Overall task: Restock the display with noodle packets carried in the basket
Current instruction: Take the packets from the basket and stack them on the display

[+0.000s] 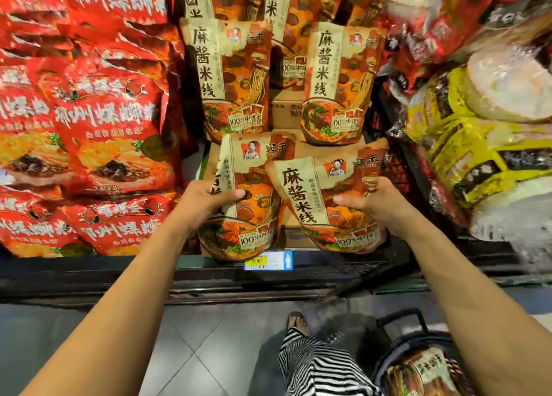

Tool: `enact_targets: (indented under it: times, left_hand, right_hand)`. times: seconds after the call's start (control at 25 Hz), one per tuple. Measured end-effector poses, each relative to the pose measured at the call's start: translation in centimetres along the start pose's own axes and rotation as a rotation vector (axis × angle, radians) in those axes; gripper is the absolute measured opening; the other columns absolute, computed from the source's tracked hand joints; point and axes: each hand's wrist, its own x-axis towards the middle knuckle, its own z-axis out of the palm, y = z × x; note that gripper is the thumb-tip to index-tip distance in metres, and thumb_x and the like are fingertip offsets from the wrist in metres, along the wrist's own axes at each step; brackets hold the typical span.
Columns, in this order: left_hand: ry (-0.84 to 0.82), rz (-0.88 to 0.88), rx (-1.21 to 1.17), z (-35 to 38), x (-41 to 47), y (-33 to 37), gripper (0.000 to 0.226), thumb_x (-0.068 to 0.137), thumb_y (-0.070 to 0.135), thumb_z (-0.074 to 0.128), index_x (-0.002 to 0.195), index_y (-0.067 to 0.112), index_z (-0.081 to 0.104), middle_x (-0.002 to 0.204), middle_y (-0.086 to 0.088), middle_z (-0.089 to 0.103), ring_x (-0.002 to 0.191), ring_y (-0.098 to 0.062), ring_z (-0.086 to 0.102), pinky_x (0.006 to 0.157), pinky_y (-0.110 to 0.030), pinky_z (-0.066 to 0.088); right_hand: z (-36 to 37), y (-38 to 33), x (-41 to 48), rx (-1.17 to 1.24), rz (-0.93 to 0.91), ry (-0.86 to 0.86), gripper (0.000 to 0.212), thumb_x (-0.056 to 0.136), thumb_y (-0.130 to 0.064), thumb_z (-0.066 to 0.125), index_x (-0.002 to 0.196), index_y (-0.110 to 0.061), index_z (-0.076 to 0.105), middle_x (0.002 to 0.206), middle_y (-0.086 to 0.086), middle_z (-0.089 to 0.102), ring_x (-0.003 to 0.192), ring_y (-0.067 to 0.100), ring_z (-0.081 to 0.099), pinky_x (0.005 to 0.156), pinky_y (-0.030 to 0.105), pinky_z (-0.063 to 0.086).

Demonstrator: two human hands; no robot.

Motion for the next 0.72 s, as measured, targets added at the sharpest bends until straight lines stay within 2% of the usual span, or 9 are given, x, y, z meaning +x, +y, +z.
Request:
enact_targets:
  times: [0.08,0.12,0.2,0.28,0.36,0.44,0.56,0.64,0.72]
  left_hand:
    - [0.028,-0.001,-0.028,-0.3,0.6,-0.7,0.07,0.035,0.062,0.09,0.087,0.017,0.078,0.094,-0.001,0.077,0.092,-0.018,0.073,0.088,-0.031,0.055]
    - [0.038,0.004,-0.028,-0.3,0.9,-0.8,0.065,0.04,0.059,0.091,0.087,0.016,0.079,0.092,-0.001,0.077,0.094,-0.02,0.073,0.087,-0.032,0.056]
    - [0.054,0.034,-0.007,-0.2,1.5,-0.4,0.05,0.056,0.041,0.087,0.089,0.006,0.078,0.088,-0.002,0.077,0.095,-0.024,0.072,0.089,-0.037,0.058]
    - [0.053,0.072,0.049,0.2,1.9,0.1,0.047,0.063,0.03,0.083,0.091,-0.006,0.074,0.089,-0.009,0.077,0.089,-0.025,0.072,0.089,-0.042,0.057]
    - [0.04,0.096,0.076,0.5,2.0,0.3,0.045,0.066,0.026,0.082,0.093,-0.009,0.073,0.092,-0.013,0.076,0.086,-0.022,0.071,0.084,-0.037,0.057]
    - [0.02,0.094,0.061,0.7,2.0,0.3,0.042,0.065,0.025,0.081,0.09,-0.007,0.073,0.088,-0.007,0.077,0.081,-0.016,0.071,0.076,-0.028,0.058]
    - [-0.005,0.076,0.082,0.7,1.8,0.3,0.029,0.067,0.024,0.081,0.075,-0.002,0.071,0.071,0.004,0.074,0.068,-0.008,0.068,0.064,-0.02,0.055]
    - [-0.006,0.081,0.089,0.5,2.0,0.2,0.037,0.067,0.027,0.08,0.072,-0.006,0.066,0.068,0.0,0.072,0.065,-0.009,0.065,0.064,-0.022,0.055]
    - [0.009,0.09,0.071,0.6,2.1,0.4,0.047,0.065,0.029,0.08,0.086,-0.012,0.069,0.085,-0.014,0.076,0.077,-0.018,0.069,0.077,-0.034,0.059]
  right_hand:
    - [0.4,0.9,1.1,-0.048,0.034,-0.043,0.065,0.061,-0.025,0.088,0.12,-0.014,0.065,0.105,-0.005,0.075,0.1,0.011,0.07,0.09,0.032,0.056]
    - [0.6,1.2,1.4,-0.063,0.047,-0.042,0.069,0.056,-0.034,0.092,0.118,-0.019,0.066,0.108,-0.002,0.074,0.104,0.015,0.069,0.095,0.039,0.054]
    - [0.9,1.5,1.9,-0.061,0.029,-0.029,0.075,0.051,-0.044,0.092,0.117,-0.02,0.066,0.112,0.001,0.073,0.108,0.02,0.068,0.096,0.044,0.052]
    - [1.0,1.7,2.3,-0.028,-0.002,0.008,0.065,0.058,-0.036,0.092,0.114,-0.015,0.067,0.11,0.004,0.074,0.106,0.02,0.069,0.095,0.042,0.053]
    - [1.1,2.3,2.3,0.035,-0.024,0.054,0.06,0.06,-0.023,0.088,0.115,-0.015,0.066,0.107,0.0,0.074,0.103,0.015,0.07,0.091,0.035,0.056]
    - [1.2,3.8,1.8,0.078,-0.012,0.097,0.066,0.061,-0.017,0.088,0.121,-0.012,0.061,0.105,-0.007,0.074,0.102,0.008,0.069,0.086,0.026,0.056]
    - [1.2,6.4,-0.8,0.002,0.075,0.038,0.047,0.072,-0.003,0.081,0.106,-0.028,0.061,0.091,-0.024,0.073,0.095,-0.006,0.066,0.087,0.02,0.055]
    - [0.7,7.6,-2.2,0.03,0.118,0.094,0.037,0.06,-0.026,0.091,0.092,-0.027,0.072,0.089,-0.016,0.075,0.096,0.004,0.07,0.087,0.026,0.055]
    - [-0.1,6.5,-2.8,0.128,0.053,0.253,0.049,0.045,-0.052,0.092,0.083,-0.024,0.078,0.086,-0.01,0.076,0.086,0.006,0.071,0.076,0.019,0.054]
